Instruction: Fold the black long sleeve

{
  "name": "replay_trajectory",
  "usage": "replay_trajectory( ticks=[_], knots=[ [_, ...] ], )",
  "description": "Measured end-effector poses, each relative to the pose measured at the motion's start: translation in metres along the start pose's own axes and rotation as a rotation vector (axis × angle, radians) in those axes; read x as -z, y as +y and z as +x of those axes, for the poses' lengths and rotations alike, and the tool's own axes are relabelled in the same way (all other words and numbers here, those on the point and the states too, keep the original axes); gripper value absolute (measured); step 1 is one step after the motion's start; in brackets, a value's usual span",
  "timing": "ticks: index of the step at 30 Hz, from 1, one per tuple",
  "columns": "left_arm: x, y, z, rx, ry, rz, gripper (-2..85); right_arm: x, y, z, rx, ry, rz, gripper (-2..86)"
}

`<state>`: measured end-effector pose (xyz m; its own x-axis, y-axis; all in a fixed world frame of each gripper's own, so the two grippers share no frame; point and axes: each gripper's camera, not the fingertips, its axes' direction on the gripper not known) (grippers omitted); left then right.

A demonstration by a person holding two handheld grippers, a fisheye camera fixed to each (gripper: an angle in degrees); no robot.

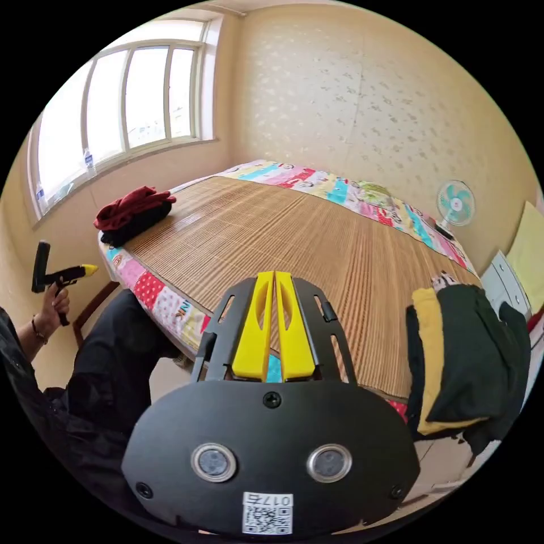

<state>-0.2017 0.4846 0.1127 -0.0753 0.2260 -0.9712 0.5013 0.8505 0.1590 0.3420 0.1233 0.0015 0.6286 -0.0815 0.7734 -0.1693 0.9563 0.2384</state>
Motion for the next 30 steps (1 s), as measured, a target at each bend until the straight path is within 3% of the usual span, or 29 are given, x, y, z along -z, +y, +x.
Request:
replay_trajectory(
  ticks=[6, 15, 19, 23, 27, 30],
  knots=[
    [-0.033, 0.052, 0.013, 0.327, 0.335, 0.185, 8.0, 0.141, 0.059, 0.102, -0.287, 0.194, 0.251, 0.5],
    [-0.076, 0.039, 0.136, -0.012, 0.297, 0.067, 8.0, 0.215, 0.103, 0.196, -0.435, 0.338, 0.313, 3.4],
    [-0.104, 0.059, 0.178, -0.113, 0.278, 0.010, 7.9, 0.174, 0.111, 0.232, -0.592, 0.269, 0.125, 6.4],
    [-0.142, 0.068, 0.206, -0.150, 0.385, -0.097, 7.9, 0.100, 0.093, 0.238, -0.674, 0.251, -0.182, 6.8],
    [-0.141, 0.069, 0.219, -0.205, 0.365, -0.087, 7.9, 0.107, 0.062, 0.216, -0.600, 0.310, -0.133, 3.5],
    [-0.131, 0.064, 0.215, -0.270, 0.313, -0.063, 7.7, 0.137, 0.017, 0.206, -0.533, 0.313, 0.044, 2.5]
  ],
)
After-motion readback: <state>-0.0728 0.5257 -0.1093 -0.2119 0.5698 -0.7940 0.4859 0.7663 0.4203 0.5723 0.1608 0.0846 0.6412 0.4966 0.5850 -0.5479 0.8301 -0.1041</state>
